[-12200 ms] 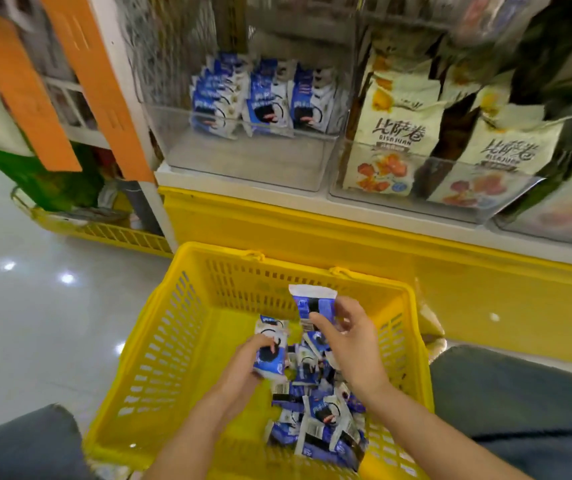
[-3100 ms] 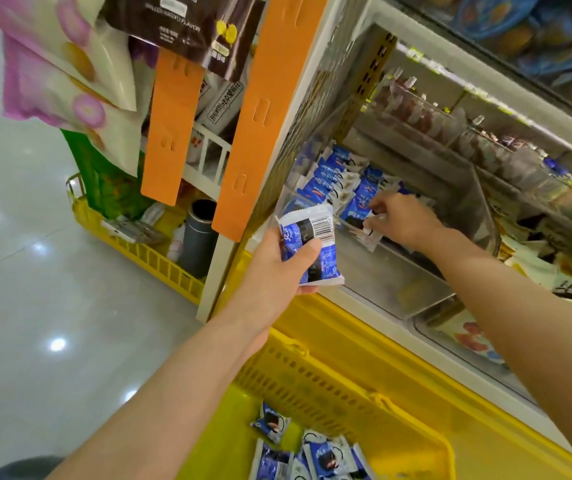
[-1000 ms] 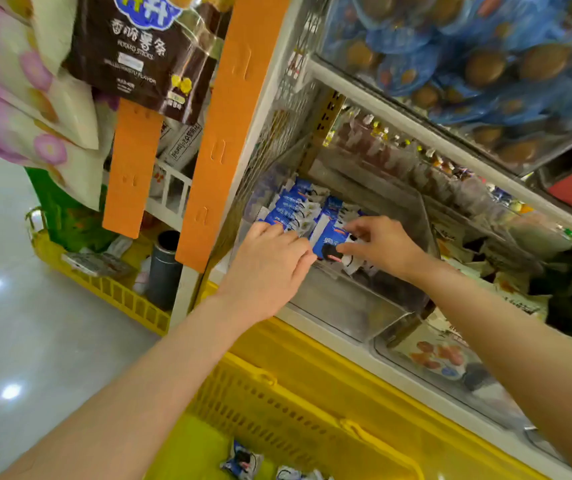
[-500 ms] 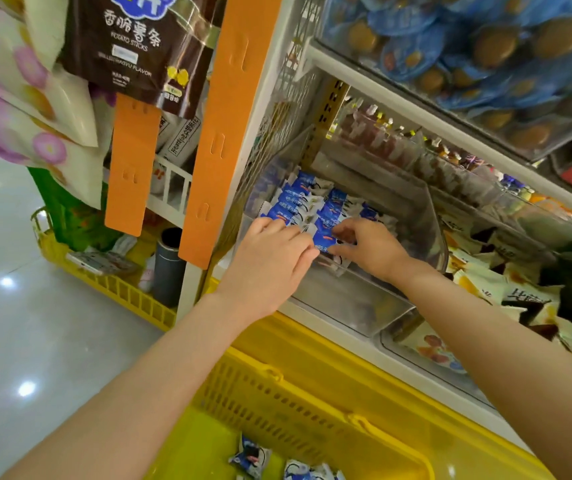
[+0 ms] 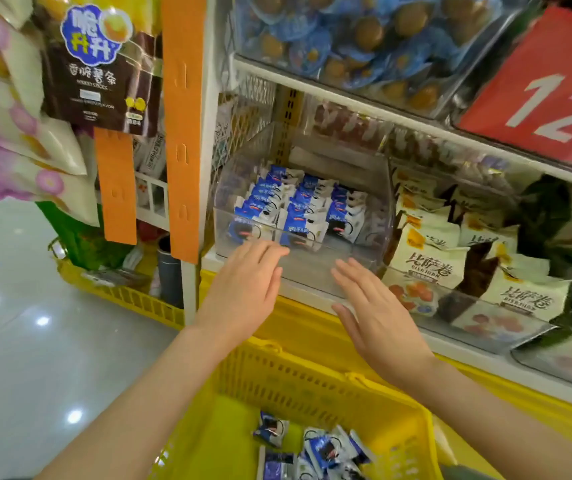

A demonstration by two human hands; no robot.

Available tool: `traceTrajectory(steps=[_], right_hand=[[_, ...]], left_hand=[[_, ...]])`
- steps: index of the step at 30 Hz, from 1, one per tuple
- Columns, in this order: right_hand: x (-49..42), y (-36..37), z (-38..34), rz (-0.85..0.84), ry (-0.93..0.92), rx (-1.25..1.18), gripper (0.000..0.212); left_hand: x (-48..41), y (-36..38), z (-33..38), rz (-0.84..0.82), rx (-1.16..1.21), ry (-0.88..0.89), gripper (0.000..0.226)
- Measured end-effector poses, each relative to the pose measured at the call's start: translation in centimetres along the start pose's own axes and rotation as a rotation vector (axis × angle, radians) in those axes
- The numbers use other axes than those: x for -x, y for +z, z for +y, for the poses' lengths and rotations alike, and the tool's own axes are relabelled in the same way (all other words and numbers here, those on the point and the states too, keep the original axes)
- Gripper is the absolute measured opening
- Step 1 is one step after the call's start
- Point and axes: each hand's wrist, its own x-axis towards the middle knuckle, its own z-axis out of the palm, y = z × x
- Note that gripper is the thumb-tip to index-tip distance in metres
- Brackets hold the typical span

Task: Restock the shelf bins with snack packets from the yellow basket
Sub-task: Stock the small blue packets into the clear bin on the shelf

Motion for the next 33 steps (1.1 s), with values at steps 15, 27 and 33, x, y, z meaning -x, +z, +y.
traceTrajectory(steps=[15, 27, 33], right_hand=[[18.7, 18.1, -0.2, -0.748, 0.449, -0.307, 0.039], [22.3, 23.7, 0.9, -1.053, 0.513, -0.211, 0.065], [22.1, 24.5, 0.7, -0.922, 0.59, -0.28, 0.042]], left_hand=[[17.6, 17.2, -1.7, -0.876, -0.12, -0.153, 0.032], [20.2, 27.0, -2.8, -1.044, 0.261, -0.508, 0.046], [22.0, 28.7, -3.3, -1.023, 0.05, -0.413, 0.059]])
